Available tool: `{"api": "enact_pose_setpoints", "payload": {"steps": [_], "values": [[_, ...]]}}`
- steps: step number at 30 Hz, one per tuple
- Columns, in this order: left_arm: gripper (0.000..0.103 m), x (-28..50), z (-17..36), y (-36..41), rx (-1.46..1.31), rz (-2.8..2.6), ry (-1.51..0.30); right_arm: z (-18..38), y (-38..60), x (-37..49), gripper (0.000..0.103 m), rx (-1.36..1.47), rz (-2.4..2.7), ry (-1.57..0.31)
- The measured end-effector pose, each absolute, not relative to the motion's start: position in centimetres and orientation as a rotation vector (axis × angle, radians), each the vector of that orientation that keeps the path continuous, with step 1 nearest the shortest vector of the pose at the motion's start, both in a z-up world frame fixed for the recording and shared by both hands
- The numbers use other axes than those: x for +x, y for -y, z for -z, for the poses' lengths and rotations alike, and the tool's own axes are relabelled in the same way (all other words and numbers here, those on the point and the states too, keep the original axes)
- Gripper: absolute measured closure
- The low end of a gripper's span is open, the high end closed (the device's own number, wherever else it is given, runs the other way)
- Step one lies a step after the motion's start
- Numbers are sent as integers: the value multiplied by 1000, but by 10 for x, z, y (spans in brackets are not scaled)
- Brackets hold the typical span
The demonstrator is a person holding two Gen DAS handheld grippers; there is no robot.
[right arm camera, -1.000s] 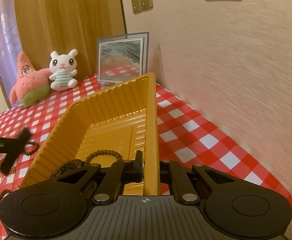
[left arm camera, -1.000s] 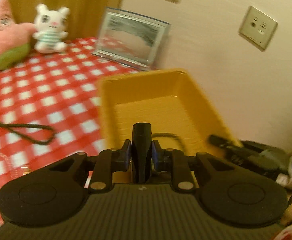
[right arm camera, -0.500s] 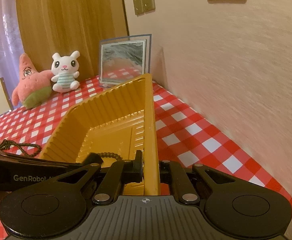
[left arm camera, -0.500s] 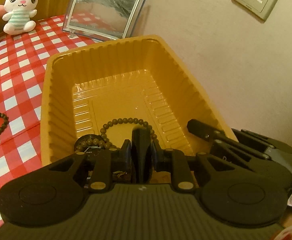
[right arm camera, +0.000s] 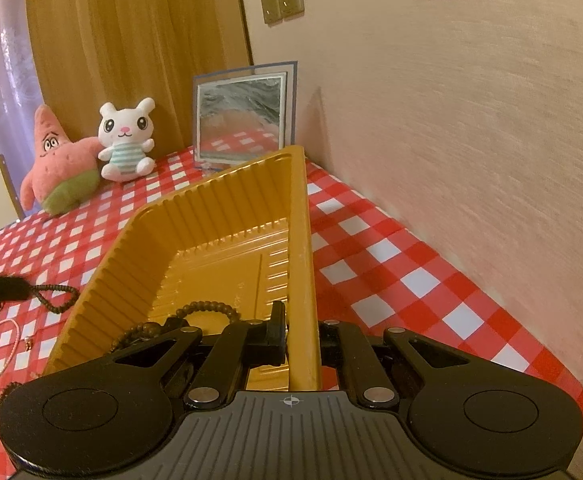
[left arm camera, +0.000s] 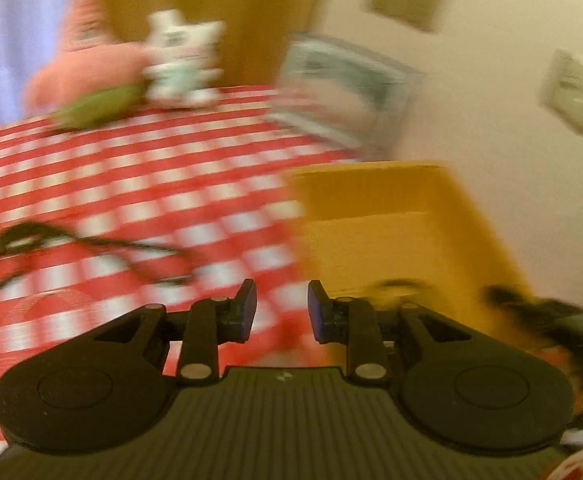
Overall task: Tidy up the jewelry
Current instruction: 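Carry the black pendant into the tray and open the left tool, then close the left tool on the long dark bead strand on the cloth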
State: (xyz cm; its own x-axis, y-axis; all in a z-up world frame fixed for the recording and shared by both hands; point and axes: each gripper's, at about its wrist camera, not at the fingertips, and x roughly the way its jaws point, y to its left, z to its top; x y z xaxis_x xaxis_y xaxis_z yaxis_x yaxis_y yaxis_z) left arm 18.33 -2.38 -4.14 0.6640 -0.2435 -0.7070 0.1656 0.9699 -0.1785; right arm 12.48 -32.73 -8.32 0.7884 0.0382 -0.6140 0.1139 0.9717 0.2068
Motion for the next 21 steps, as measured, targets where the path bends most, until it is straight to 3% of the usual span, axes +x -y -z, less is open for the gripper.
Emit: {"api": "enact_pose_setpoints", "payload": {"steps": [6, 10, 21], "values": [[76, 198, 62, -82, -86, -72, -850, 84, 327, 126, 97, 242, 49, -663], [65, 208, 69, -131, -91, -197, -830, 83, 327, 125, 97, 243, 57, -658], [62, 262, 87, -171, -56, -237, -825, 82, 323, 125, 97, 236, 77, -650]]}}
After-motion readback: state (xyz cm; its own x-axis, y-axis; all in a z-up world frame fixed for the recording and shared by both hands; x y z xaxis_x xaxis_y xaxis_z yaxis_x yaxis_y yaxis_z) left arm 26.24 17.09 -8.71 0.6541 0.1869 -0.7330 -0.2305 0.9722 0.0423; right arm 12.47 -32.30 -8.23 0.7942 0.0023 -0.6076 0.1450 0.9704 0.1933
